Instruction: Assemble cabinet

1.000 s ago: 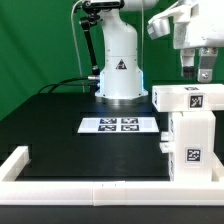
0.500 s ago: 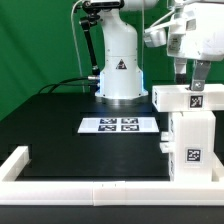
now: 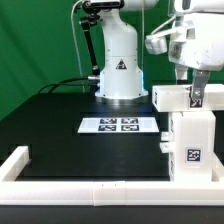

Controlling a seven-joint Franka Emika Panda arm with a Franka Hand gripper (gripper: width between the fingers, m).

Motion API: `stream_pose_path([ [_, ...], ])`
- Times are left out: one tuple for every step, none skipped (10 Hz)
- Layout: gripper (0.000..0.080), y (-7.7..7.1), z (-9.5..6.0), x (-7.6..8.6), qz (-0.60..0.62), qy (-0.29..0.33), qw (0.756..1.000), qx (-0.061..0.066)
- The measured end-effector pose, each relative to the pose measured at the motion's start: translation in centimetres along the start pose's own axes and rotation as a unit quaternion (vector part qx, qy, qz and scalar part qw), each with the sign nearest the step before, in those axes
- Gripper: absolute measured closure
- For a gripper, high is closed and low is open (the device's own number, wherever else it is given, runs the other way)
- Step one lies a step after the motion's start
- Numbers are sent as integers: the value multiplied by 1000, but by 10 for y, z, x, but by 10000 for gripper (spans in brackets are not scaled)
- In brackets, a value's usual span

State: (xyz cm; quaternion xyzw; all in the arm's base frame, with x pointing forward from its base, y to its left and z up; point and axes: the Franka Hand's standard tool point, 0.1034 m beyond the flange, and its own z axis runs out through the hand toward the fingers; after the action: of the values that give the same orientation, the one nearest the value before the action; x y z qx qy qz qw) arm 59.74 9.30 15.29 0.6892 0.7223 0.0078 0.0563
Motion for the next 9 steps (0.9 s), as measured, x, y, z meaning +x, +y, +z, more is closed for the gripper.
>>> stream_pose_path([
  [2,3,1,0,1,-1,1000,1],
  [133,5,1,-1,2,0,1000,0],
  [133,4,1,-1,2,-1,1000,1],
  [246,4,2,-1,6,-1,1000,1],
  [243,4,2,-1,14,-1,1000,1],
  [243,4,2,-2,14,-1,1000,1],
  [243,4,2,-1,41,2,999,3],
  [243,3,2,-3,105,1,994,8],
  [243,3,2,-5,150,2,989,9],
])
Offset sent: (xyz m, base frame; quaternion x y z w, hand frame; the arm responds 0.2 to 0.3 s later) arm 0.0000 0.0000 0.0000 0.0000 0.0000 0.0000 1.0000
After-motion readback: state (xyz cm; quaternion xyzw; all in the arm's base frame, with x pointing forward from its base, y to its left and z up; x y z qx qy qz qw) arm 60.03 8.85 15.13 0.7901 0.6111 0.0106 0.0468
